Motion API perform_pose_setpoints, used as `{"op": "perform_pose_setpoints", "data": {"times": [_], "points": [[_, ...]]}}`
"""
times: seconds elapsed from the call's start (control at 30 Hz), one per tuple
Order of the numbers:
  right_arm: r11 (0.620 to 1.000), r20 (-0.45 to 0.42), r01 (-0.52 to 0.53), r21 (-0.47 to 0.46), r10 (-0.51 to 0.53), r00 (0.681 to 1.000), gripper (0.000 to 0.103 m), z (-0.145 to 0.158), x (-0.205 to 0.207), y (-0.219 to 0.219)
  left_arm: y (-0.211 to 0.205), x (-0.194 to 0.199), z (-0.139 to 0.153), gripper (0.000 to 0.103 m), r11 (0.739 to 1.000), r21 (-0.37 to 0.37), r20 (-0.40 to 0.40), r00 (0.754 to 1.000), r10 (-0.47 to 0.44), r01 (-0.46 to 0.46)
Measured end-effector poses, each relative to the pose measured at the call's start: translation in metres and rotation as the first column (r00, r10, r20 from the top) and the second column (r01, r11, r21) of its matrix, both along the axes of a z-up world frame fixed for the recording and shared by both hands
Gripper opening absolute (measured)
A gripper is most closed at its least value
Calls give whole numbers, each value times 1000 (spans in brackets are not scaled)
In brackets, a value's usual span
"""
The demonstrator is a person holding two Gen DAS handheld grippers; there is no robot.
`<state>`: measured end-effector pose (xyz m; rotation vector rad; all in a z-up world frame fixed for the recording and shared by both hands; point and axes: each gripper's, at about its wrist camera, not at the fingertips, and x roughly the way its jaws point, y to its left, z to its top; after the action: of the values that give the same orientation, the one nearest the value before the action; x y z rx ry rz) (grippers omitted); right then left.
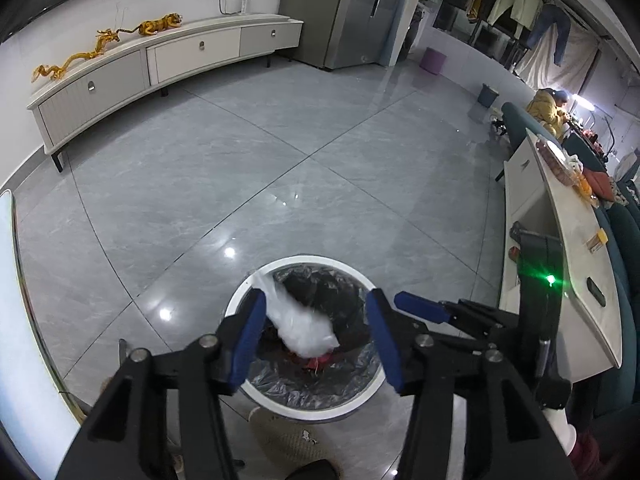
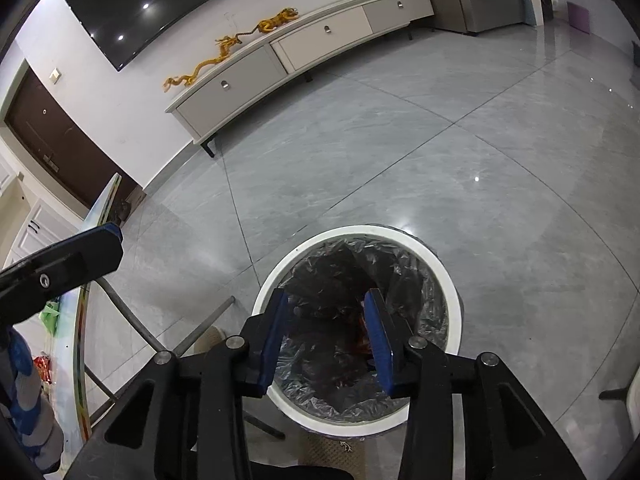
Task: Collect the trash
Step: 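Move both open tools from the bin back toward the table wrappers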
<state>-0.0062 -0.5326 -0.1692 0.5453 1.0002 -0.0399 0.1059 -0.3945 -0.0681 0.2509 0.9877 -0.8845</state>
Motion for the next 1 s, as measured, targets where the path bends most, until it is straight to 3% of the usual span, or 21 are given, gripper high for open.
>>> {"op": "perform_pose_setpoints", "data": {"times": [0.27,0.43,0.73,1.0], "points": [[999,11,38,-3,-38,999,40,10,-21,-11,7,-9,6,51,1000,7,15,1000,18,-18],[998,43,55,-9,-54,998,40,27,-34,-14,26,-19,20,51,998,16,75,995,63,-64],[998,115,31,-49,-25,993,45,68,-51,11,72,-45,46,51,986,13,229,961,157,-164],[996,171,-16,-84,31,985,51,102,-59,41,112,-66,69,57,975,-39,276,935,222,-220]]}}
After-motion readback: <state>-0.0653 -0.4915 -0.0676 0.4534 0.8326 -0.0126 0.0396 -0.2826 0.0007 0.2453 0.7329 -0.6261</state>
